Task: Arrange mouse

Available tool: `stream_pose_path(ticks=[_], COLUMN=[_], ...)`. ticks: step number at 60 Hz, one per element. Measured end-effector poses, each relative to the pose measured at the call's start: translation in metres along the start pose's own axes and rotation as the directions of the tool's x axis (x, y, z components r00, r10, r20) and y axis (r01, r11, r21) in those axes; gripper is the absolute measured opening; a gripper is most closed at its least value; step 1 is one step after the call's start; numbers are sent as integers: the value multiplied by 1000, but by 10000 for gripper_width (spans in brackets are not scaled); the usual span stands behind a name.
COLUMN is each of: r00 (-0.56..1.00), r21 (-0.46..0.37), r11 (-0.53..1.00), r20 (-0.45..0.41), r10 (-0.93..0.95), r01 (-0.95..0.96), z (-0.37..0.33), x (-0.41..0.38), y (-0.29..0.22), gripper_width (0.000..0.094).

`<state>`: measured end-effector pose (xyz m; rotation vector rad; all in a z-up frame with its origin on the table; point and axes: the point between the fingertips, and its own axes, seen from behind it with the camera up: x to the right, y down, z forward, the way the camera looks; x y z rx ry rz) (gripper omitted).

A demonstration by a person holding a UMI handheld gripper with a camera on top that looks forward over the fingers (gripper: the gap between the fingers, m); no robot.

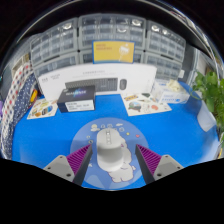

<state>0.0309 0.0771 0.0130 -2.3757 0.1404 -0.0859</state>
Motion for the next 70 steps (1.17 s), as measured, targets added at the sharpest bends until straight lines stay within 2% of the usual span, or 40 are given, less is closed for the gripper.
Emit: stream_pose_path(ticks=[18,36,51,70], r00=[998,986,979,980], r21=[172,233,305,319], r11=[985,972,952,946], r20=[69,166,187,166], r10=[8,-36,-87,-111], r01=[-20,-3,27,53], z=[-153,-284,-339,-354], x=[-18,-56,-73,-82], y=[-44,-22,-17,-12], gripper_width=[869,865,866,869])
